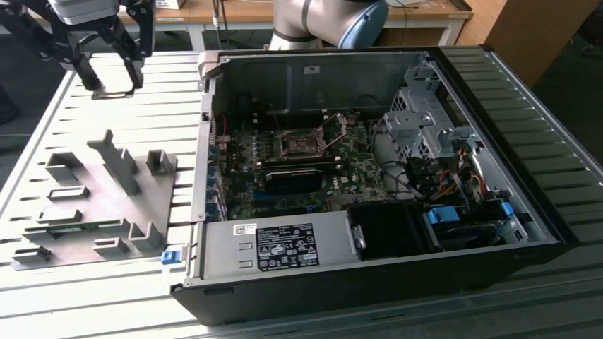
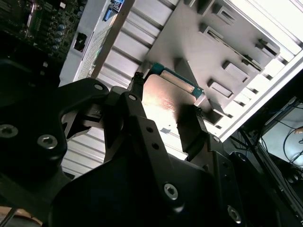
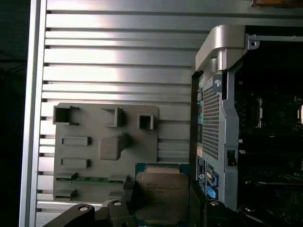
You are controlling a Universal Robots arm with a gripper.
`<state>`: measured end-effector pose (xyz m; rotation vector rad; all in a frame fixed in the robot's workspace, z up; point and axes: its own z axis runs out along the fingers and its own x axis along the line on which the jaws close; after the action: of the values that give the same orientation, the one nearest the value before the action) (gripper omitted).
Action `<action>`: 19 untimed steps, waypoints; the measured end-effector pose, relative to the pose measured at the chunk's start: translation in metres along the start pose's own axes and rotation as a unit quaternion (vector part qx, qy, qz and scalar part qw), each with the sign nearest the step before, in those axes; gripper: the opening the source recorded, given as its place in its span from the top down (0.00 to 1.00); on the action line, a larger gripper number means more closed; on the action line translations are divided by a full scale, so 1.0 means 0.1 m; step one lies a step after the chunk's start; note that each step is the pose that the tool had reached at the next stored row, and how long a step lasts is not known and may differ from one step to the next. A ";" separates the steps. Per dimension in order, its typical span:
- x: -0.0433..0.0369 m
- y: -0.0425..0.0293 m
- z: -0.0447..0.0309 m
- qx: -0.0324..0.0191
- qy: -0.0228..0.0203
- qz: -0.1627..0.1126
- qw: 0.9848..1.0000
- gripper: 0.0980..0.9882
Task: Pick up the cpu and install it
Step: 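Pick up the cpu and move it towards the insertion slot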
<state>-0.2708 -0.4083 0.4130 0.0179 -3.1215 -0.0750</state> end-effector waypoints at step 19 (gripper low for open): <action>-0.111 -0.001 -0.002 0.000 0.000 0.000 1.000 0.50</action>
<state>-0.2597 -0.4083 0.4130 0.0180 -3.1215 -0.0749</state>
